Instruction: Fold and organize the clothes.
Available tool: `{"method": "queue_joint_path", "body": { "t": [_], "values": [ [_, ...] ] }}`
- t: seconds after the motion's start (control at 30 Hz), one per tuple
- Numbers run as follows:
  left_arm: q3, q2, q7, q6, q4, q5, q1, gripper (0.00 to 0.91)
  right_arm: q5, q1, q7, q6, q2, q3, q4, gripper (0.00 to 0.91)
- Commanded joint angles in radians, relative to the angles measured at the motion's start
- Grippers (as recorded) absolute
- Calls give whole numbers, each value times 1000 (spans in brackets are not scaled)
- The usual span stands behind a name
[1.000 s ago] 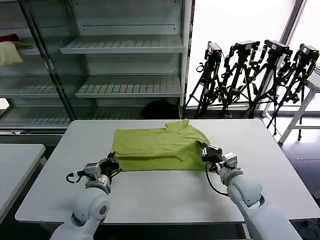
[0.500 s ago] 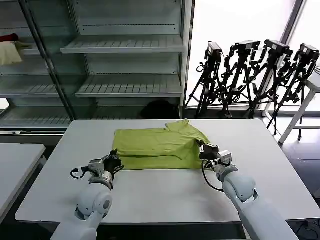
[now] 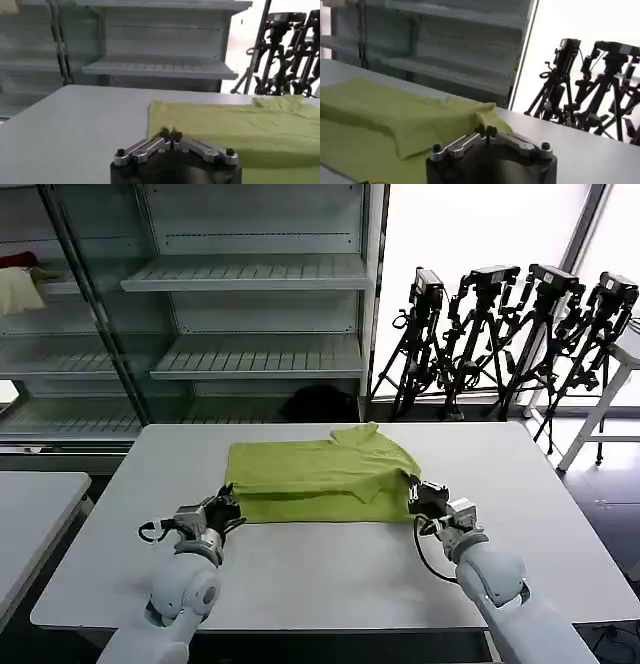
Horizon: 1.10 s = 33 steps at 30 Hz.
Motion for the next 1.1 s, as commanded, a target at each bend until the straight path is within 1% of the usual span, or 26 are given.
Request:
{"method": "queue_joint_path", "body": {
  "t": [0.03,0.17,0.2,0.23,0.27,0.3,0.33,0.37,0.43,0.63,0.77,0.8,0.83,0.87,0.97,1.03,1.1],
  "values": [
    [-5,19,35,17,-19,43,47,20,5,-79,4,2,-13,15,53,0],
    [-3,24,52,18,-17,42,49,30,4,-79,14,-3,-9,17,39,0],
    [-3,24,57,20,-19,42,49,91,6,-78,16,-5,-9,18,34,81],
    [-3,24,60,22,-20,42,48,171,6,-79,19,-6,-9,19,30,232],
    [-2,24,60,23,-20,42,48,312,6,-79,24,-9,-9,18,29,534],
    [-2,25,61,27,-19,42,46,423,7,-79,32,-15,-7,19,26,907],
    [-2,26,61,27,-19,42,45,867,8,-79,34,-22,-7,20,25,907],
    [-2,26,61,27,-19,42,45,907,8,-78,35,-23,-7,21,24,907],
    [-3,29,63,27,-18,45,44,907,9,-73,48,-23,-2,24,18,907],
    [-6,40,65,27,-24,84,48,907,22,-62,60,-32,-1,29,19,907],
    [-17,55,66,28,-35,116,59,907,35,-67,69,-55,-5,38,37,907],
    [-23,63,66,28,-43,123,64,907,39,-71,83,-63,-7,44,47,907],
    [-31,70,67,28,-58,121,73,907,53,-81,97,-74,-13,54,65,907],
    [-36,77,68,28,-67,119,77,907,61,-86,102,-80,-16,59,73,907],
    [-56,105,90,29,-133,83,135,907,121,-135,122,-96,-52,83,141,907],
    [-63,104,93,28,-159,46,158,907,151,-176,134,-96,-67,95,165,907],
    [-67,92,92,28,-162,0,165,907,188,-207,162,-96,-69,103,180,907]
  ]
}}
